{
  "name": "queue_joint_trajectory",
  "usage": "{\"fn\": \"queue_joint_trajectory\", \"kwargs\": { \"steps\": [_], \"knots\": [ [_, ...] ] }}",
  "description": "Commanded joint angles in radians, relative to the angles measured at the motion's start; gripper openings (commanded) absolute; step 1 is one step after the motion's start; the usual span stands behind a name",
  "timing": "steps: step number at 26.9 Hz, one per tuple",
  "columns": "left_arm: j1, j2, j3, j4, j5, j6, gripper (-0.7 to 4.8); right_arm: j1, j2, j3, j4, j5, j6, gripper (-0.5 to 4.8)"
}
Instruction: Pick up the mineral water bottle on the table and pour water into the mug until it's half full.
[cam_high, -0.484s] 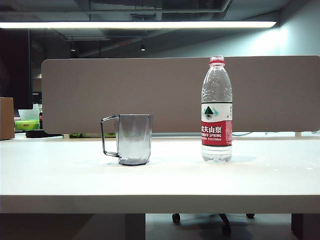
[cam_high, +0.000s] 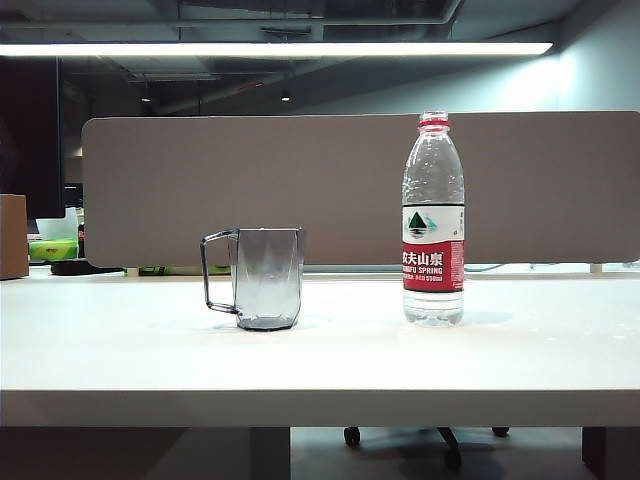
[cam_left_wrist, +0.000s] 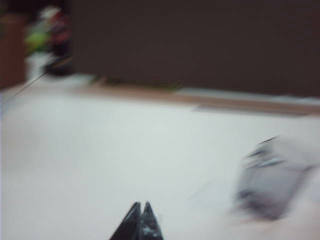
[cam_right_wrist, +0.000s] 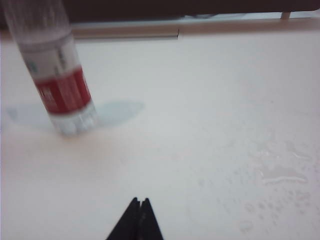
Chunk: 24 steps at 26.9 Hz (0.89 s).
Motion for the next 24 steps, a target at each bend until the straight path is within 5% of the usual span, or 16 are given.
{"fn": "queue_joint_trajectory", "kwargs": {
  "steps": [1,4,8,12,15,17,18,20,24],
  "knots": [
    [-0.002,-0.001,0.110,-0.006,0.333,-0.030,-0.05,0.002,-0.002,0.103,0.069,-0.017,0.288,-0.06],
    [-0.002,0.000,0.208,-0.100,0.470,-0.037,-0.05,0.002,-0.002,0.193,0.091,-0.085,0.446,-0.06],
    [-0.001,0.004,0.290,-0.239,0.413,-0.036,-0.05,0.002,-0.002,0.273,0.122,-0.223,0.465,-0.02],
    [-0.001,0.004,0.292,-0.251,0.353,-0.037,-0.05,0.002,0.002,0.333,0.191,-0.352,0.475,0.81],
    [-0.001,0.004,0.292,-0.267,0.353,-0.037,-0.05,0.002,0.065,0.403,0.126,-0.385,0.359,0.81],
    [-0.001,0.004,0.292,-0.266,0.357,-0.037,-0.05,0.002,0.228,0.485,0.030,-0.422,0.157,0.90],
    [-0.002,0.004,0.292,-0.266,0.355,-0.037,-0.05,0.001,0.364,0.519,0.072,-0.412,0.065,1.58],
    [-0.001,0.004,0.292,-0.266,0.345,-0.036,-0.05,0.001,0.508,0.523,0.175,-0.380,0.038,2.25],
    [-0.001,0.003,0.292,-0.265,0.346,-0.036,-0.05,0.002,0.839,0.516,0.433,-0.321,0.060,2.25]
  ]
}}
